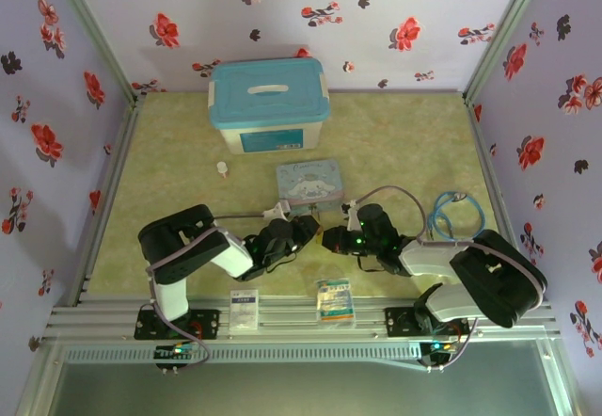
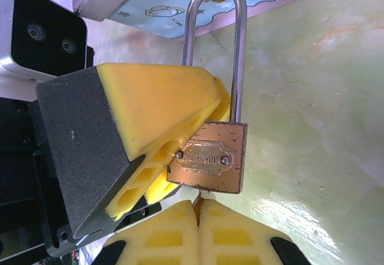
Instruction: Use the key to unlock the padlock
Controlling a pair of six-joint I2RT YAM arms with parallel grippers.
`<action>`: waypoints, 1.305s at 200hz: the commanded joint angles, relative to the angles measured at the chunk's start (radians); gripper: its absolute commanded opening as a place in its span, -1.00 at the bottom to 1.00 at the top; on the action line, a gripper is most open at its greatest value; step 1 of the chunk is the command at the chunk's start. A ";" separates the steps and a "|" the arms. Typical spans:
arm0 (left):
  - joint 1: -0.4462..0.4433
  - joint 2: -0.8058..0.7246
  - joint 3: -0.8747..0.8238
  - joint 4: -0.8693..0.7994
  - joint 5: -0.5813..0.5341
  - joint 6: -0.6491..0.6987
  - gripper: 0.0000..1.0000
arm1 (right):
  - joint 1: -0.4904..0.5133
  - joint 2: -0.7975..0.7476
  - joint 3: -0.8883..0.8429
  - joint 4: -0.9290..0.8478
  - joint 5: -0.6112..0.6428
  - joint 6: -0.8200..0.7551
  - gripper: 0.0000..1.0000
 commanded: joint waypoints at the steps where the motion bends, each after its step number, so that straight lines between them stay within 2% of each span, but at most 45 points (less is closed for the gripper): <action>1: -0.023 0.023 0.015 0.012 0.035 0.018 -0.78 | 0.010 0.007 0.034 0.004 0.032 0.009 -0.89; 12: -0.021 0.020 0.011 0.009 0.033 0.021 -0.85 | 0.010 0.012 0.042 -0.027 0.042 -0.003 -0.77; 33: -0.015 0.002 -0.011 0.002 0.033 0.024 -0.93 | 0.010 -0.018 0.048 -0.090 0.064 -0.020 -0.69; 61: -0.002 -0.032 -0.037 -0.034 0.031 0.036 -0.98 | 0.010 -0.113 0.078 -0.294 0.138 -0.080 -0.25; 90: 0.017 -0.061 -0.064 -0.076 0.047 0.048 -1.00 | 0.009 -0.211 0.120 -0.489 0.213 -0.150 -0.05; 125: 0.040 -0.087 -0.083 -0.140 0.108 0.078 -0.98 | 0.010 -0.271 0.184 -0.633 0.342 -0.200 0.02; 157: 0.050 -0.120 -0.068 -0.276 0.156 0.124 -0.95 | 0.008 -0.276 0.248 -0.725 0.537 -0.224 0.09; 176: 0.061 -0.166 -0.050 -0.408 0.173 0.176 -0.92 | 0.001 -0.264 0.291 -0.738 0.554 -0.255 0.11; 212: 0.065 -0.235 0.053 -0.761 0.129 0.324 -0.88 | -0.003 -0.221 0.327 -0.727 0.543 -0.274 0.11; 246: 0.072 -0.233 0.117 -0.881 0.111 0.385 -0.85 | -0.007 -0.186 0.325 -0.692 0.517 -0.270 0.11; 261: 0.072 -0.242 0.159 -1.003 0.094 0.442 -0.84 | -0.014 -0.167 0.365 -0.718 0.524 -0.295 0.11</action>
